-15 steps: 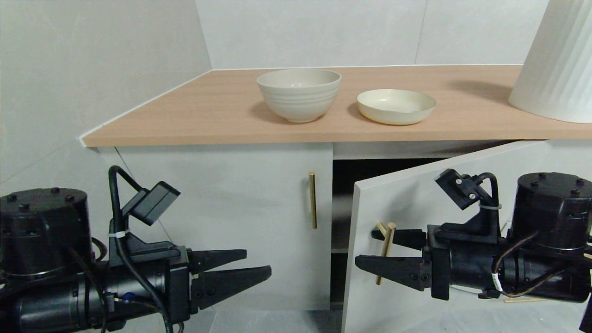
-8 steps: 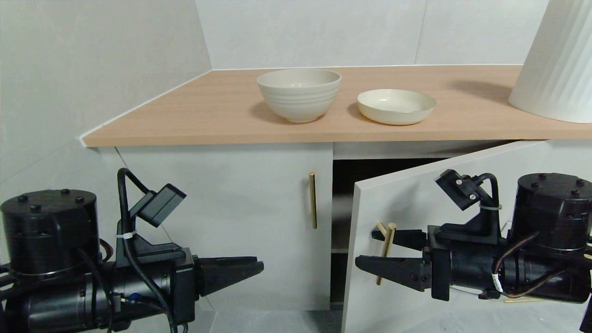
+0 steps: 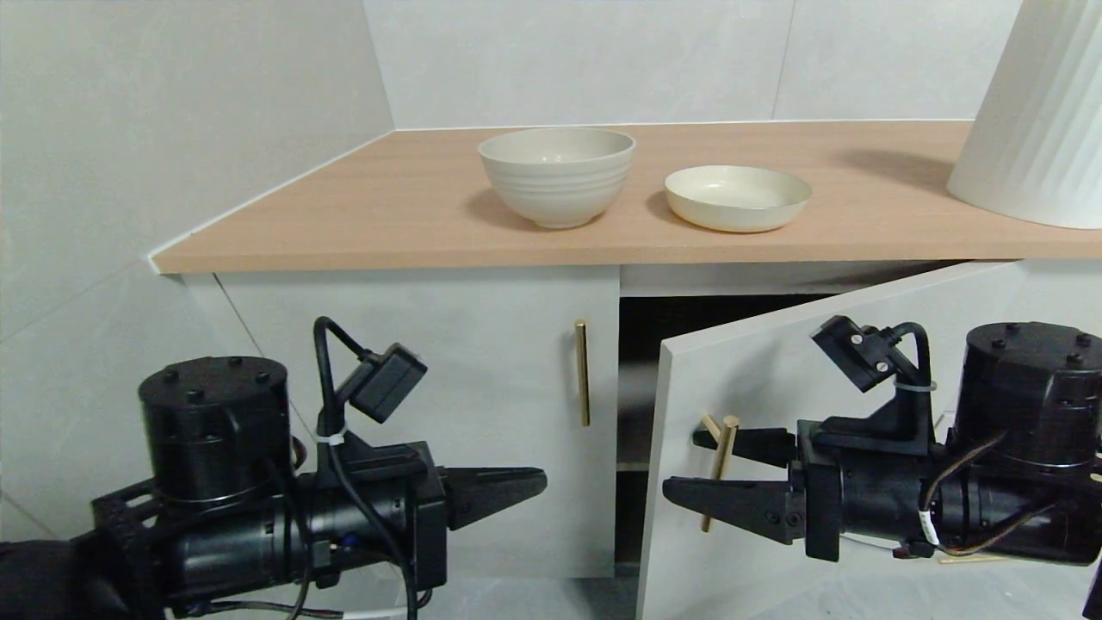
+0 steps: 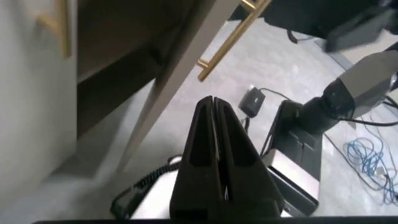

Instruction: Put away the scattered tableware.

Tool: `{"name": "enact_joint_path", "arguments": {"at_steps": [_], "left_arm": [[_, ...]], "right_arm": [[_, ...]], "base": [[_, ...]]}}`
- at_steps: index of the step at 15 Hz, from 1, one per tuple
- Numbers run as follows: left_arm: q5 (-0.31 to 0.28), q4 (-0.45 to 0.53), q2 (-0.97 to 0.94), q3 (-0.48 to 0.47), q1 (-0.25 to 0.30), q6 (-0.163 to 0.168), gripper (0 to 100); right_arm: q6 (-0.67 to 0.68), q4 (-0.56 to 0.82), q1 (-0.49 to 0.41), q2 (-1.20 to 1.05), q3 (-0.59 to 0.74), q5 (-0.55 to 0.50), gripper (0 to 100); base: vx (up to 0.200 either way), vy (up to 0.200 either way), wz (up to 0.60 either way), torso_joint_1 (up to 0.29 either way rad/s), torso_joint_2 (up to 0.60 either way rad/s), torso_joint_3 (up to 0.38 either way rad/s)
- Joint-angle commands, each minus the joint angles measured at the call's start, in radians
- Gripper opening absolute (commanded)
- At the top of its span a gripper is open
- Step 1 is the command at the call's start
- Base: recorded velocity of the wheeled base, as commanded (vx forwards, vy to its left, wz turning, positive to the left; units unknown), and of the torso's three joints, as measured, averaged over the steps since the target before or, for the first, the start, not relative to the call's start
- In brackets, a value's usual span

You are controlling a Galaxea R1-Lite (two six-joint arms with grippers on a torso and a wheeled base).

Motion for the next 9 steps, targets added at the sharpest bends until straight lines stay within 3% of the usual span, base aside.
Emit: {"name": "enact_joint_path", "arguments": {"at_steps": [1, 4, 7, 9], "left_arm": [[0.000, -0.026, 0.143, -0.090, -0.017, 0.002, 0], [0.000, -0.099, 0.272, -0.171, -0.017, -0.001, 0], [0.024, -0.337, 0.441, -0.181, -0.059, -0.010, 0], [0.112, -0.569, 0.539, -0.199, -0.105, -0.073, 0]], "right_arm": [[0.000, -0.002, 0.000, -0.003, 0.003, 0.000, 100], [0.000, -0.002, 0.000, -0.001, 0.006, 0.000, 100], [0.000, -0.002, 0.000, 0.001, 0.009, 0.000, 100], [0.000, -0.002, 0.000, -0.003, 0.019, 0.000, 100]], "base": [[0.000, 0.000, 0.00, 0.000, 0.00, 0.000], [0.000, 0.000, 0.00, 0.000, 0.00, 0.000], [0.000, 0.000, 0.00, 0.000, 0.00, 0.000], [0.000, 0.000, 0.00, 0.000, 0.00, 0.000]]}}
